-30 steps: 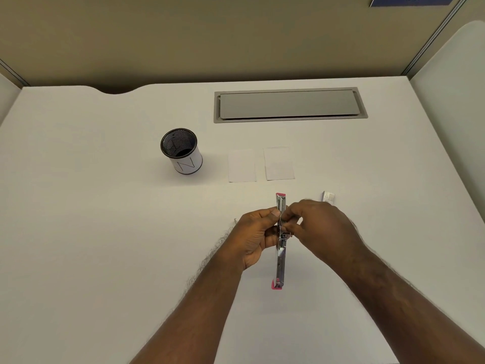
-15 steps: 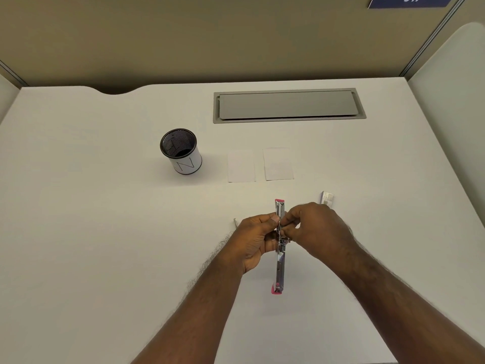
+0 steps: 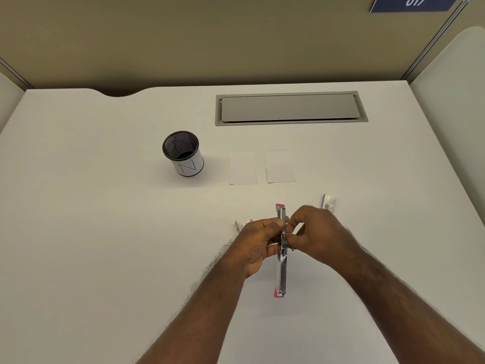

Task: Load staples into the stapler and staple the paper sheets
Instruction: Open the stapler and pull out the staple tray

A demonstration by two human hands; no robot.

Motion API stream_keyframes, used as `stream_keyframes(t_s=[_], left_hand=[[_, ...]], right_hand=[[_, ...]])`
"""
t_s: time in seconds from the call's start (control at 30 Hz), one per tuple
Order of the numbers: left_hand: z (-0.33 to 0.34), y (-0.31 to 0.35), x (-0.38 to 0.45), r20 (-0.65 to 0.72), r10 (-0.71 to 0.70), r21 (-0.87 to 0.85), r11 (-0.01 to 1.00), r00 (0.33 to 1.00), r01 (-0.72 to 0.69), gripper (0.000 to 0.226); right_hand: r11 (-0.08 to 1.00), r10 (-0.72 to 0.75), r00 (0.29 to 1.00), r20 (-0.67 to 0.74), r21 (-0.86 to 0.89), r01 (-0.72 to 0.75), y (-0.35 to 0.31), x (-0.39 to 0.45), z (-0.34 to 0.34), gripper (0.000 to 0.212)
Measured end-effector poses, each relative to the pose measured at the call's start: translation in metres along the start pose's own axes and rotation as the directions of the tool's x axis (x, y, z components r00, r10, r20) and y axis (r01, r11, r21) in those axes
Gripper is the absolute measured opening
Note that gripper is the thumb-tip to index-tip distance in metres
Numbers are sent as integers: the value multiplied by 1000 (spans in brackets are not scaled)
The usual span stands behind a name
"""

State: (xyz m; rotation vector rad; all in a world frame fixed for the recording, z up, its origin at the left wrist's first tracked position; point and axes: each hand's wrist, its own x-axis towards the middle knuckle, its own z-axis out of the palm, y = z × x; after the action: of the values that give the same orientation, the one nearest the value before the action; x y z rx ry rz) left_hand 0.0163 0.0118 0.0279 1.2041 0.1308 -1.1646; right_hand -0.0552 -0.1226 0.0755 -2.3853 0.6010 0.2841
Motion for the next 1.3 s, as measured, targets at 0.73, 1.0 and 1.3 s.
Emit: stream_keyframes(t_s=[0.73, 1.0, 1.3], left_hand=[[18, -16, 49, -270, 179, 447, 894, 946, -41, 19], [27, -22, 58, -363, 340, 730, 683, 867, 38, 34], [39, -20, 53, -370, 436, 787, 616, 820, 28, 23]], right_hand=[[803, 170, 983, -63, 587, -101, 53, 7, 26, 17], [796, 186, 979, -82, 597, -101, 58, 10, 27, 14], [806, 195, 978, -79, 582, -113, 58, 9, 26, 14]])
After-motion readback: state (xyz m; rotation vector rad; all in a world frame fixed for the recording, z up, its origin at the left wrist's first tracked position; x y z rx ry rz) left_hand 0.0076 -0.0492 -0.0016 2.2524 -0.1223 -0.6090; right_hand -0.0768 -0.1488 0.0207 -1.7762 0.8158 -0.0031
